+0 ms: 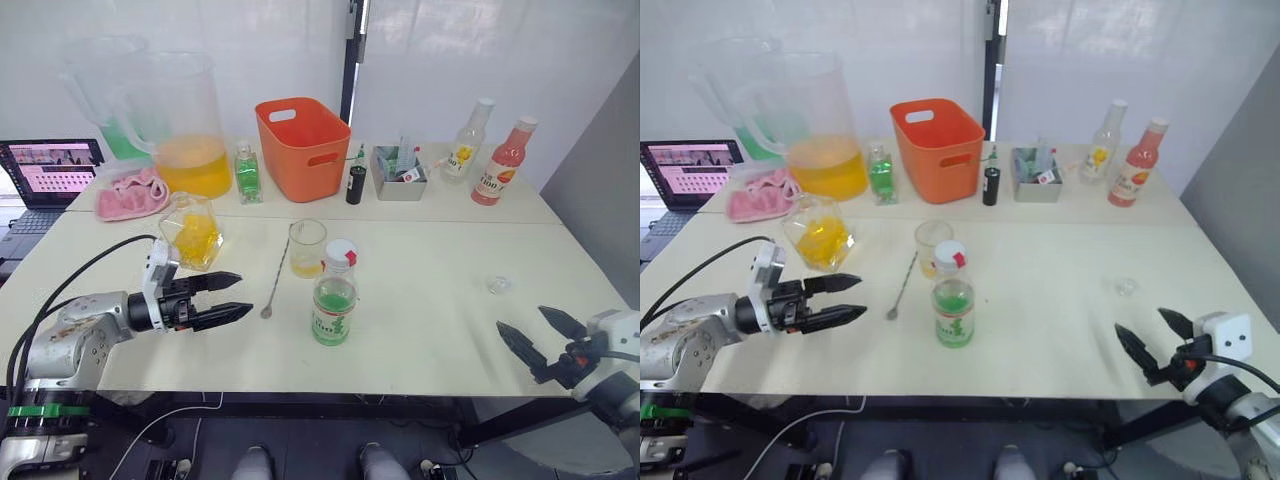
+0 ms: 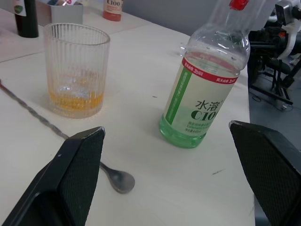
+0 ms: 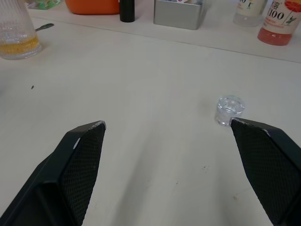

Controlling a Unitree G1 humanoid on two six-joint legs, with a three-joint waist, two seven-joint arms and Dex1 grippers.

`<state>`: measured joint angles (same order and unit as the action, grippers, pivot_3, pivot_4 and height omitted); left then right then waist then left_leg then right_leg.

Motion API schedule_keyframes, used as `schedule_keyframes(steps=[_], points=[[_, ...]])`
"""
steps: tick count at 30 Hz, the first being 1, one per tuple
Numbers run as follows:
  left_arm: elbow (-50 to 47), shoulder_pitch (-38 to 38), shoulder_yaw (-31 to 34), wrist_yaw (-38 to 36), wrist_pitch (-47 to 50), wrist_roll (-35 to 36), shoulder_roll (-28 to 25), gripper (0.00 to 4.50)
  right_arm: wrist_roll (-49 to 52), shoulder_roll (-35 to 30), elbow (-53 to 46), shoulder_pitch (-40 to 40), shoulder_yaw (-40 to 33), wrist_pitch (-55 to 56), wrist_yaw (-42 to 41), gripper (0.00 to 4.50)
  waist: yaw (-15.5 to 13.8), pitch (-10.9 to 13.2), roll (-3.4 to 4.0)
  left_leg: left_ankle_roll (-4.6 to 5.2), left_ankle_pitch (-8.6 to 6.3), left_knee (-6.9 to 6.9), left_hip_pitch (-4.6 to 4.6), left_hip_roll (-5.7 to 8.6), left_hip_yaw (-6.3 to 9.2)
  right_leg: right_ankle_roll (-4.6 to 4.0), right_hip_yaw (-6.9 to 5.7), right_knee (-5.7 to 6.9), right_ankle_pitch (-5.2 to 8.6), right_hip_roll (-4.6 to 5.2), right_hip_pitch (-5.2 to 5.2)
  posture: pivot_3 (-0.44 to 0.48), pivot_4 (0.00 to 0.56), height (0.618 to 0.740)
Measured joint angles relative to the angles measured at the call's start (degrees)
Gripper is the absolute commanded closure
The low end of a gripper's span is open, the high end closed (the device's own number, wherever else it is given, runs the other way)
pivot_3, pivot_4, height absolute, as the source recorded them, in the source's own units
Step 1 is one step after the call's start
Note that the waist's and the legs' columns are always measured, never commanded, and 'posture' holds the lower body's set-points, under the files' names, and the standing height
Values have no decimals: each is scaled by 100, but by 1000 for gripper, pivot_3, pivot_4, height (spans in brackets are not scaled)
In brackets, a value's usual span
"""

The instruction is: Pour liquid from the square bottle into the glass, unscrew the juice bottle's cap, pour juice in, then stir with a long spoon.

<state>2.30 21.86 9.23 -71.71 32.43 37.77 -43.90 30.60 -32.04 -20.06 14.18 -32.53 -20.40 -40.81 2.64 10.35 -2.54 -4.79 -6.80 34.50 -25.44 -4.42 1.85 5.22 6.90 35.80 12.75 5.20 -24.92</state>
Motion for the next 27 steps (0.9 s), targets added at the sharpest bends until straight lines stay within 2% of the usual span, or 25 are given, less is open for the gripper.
schedule_keyframes(steps=[9,15,27], points=[[-753,1087,-178,412,819,539,341,0,445,-147,-373,-407,251,-437,163,34,2,0,0,5,3,8,-2,1,1,3,1,0,0,-1,7,0,150,717],[-1042,1143,-813,431,734,209,400,0,445,-147,-425,-470,292,-504,297,34,-7,0,0,7,4,14,-2,2,1,4,1,-1,0,-1,11,0,150,717],[-604,1763,-1427,555,418,-230,1251,0,446,-103,-537,-353,406,-493,396,34,-7,0,-1,32,20,24,-3,5,5,7,1,-1,-1,-2,21,0,150,717]])
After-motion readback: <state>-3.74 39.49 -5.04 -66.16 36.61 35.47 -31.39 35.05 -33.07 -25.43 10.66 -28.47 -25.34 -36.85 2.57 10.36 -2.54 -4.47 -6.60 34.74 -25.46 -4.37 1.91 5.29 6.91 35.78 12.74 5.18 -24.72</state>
